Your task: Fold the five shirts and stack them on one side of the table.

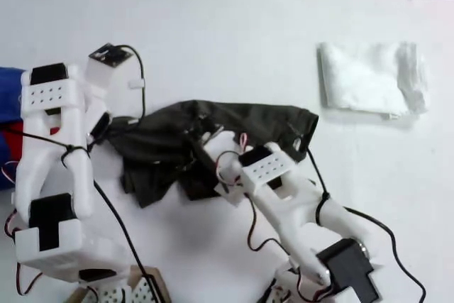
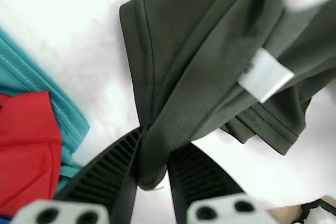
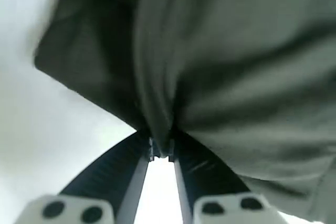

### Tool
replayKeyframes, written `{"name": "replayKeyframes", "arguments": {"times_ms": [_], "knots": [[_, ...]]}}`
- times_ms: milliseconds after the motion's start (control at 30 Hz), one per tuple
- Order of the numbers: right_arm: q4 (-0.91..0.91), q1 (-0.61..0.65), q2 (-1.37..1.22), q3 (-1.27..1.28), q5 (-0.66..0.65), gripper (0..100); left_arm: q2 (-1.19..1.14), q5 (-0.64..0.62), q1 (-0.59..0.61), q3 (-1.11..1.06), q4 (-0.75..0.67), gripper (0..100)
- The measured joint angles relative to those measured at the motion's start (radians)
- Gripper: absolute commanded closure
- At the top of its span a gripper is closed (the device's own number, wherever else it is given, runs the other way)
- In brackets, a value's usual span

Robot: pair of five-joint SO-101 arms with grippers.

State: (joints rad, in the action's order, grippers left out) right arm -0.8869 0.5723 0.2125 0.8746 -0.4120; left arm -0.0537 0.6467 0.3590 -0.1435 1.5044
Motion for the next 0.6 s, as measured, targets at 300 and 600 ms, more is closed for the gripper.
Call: {"name": "replayKeyframes", "arguments": {"times_ms": [300,600], "knots": [[-0.035,-0.017,0.068,-0.048,-0.003,98.1,0.0,0.0,0.0,0.0,0.0,97],[-0.063,-0.023,0.224,-0.069,-0.003,98.1,0.0,0.0,0.0,0.0,0.0,97]]}}
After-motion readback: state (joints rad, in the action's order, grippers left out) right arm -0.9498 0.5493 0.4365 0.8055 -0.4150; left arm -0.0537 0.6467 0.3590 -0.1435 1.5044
